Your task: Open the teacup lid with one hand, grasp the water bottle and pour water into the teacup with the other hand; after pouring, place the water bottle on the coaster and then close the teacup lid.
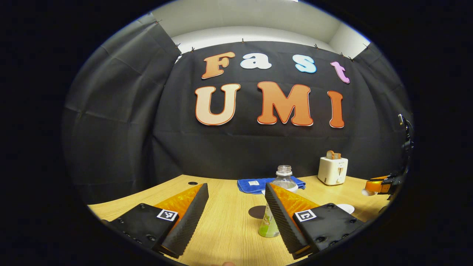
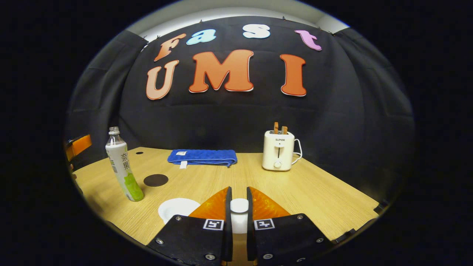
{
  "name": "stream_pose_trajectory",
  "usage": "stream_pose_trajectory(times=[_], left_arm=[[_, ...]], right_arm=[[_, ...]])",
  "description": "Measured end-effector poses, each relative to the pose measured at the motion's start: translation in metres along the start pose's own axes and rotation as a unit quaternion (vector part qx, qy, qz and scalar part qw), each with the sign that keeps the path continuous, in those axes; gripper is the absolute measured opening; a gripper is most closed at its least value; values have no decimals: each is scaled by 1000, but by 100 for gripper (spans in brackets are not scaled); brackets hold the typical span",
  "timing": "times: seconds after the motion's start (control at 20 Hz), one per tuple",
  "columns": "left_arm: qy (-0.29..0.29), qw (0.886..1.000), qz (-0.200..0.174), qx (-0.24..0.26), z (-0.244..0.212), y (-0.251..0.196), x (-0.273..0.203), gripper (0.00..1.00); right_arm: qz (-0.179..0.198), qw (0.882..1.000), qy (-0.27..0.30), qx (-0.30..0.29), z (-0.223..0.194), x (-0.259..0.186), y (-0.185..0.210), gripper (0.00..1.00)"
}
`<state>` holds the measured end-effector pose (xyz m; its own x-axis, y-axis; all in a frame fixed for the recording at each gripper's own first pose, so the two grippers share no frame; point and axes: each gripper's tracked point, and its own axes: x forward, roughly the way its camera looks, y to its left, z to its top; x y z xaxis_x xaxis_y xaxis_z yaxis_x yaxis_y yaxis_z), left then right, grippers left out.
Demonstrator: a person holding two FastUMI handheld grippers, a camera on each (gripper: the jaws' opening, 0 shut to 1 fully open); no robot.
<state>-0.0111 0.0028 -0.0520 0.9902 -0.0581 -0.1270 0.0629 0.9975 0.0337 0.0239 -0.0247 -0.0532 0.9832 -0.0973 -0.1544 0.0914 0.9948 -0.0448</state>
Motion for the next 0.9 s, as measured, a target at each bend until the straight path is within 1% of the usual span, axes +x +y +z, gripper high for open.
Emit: stream_pose_trajectory(times=[0.1,0.2,0.3,0.4,0.5,0.6,0.7,0.9], left_arm=[[1,1000,-18,3,2,-15,-3,99],[2,999,-47,-5,-1,-37,-5,99],[15,997,-73,-7,-12,-61,-3,99],[31,995,-90,1,-25,-79,-1,99],[44,994,-99,0,-37,-91,4,99],[53,995,-90,4,-46,-94,14,99],[66,995,-71,15,-59,-87,26,100],[84,995,-47,21,-79,-76,48,100]], right_arm=[[-9,1000,7,1,-5,0,-9,15],[-11,1000,12,5,-9,0,-12,15],[-12,1000,16,5,-12,-1,-13,15],[-14,1000,18,8,-13,-1,-15,15],[-15,1000,20,12,-14,-1,-16,15],[-15,1000,22,14,-15,-1,-17,15],[-15,999,23,18,-15,-2,-17,15],[-11,999,23,21,-15,-3,-16,15]])
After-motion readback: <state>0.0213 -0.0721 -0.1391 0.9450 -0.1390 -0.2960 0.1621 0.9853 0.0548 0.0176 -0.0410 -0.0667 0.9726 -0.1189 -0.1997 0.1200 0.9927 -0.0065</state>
